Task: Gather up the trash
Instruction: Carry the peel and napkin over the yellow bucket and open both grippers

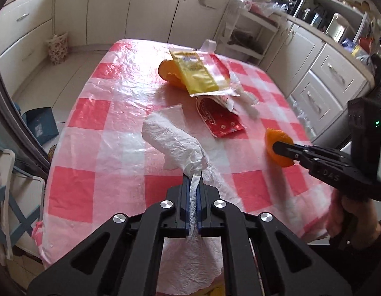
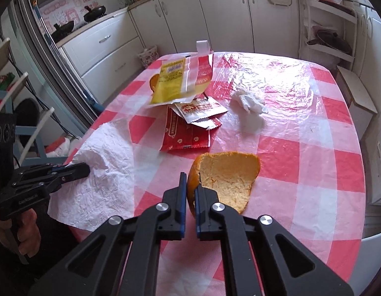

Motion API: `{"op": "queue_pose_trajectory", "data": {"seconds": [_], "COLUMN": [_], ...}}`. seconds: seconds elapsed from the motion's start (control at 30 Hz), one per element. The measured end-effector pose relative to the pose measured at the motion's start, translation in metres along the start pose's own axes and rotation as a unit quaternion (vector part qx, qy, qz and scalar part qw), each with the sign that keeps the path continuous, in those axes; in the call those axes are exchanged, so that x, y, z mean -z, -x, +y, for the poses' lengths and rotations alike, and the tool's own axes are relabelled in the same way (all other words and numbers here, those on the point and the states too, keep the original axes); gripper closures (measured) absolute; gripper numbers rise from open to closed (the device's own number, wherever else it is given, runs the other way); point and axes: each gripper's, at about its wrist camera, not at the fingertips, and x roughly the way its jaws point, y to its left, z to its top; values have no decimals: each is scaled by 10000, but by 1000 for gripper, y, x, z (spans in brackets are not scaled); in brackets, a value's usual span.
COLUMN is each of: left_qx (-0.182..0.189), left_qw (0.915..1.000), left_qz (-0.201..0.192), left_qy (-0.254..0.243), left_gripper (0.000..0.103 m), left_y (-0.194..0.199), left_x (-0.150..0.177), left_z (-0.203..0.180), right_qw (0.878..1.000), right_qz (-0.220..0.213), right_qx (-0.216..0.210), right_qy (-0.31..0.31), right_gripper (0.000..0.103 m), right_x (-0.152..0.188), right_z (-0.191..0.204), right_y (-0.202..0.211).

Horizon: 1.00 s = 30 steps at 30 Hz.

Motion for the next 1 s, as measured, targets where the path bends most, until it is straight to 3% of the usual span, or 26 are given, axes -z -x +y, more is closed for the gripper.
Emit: {"op": "queue_pose_trajectory", "data": {"seconds": [0.3, 0.47, 0.7, 1.0], "left_qx": [329, 382, 519, 634], "left_qw": [9992, 9991, 9986, 9955], "left_qz": [-187, -112, 48, 571], "left_qy": [155, 140, 5, -415], "left_gripper": [99, 99, 99, 99], "left_y": [61, 90, 124, 138], "left_x": [26, 62, 122, 192], "left_z": [-14, -23, -36, -52], "right_qw": [9964, 9895, 9872, 9862], "right_qz": [-573, -798, -565, -143], "right_qx": [-556, -1020, -1286, -1370], "right_qy": [-293, -637, -760, -921], "right_gripper": [97, 97, 97, 97], "right_x": [29, 81, 158, 215], "right_z": [32, 53, 90, 116], "right_y": [57, 84, 111, 131]}}
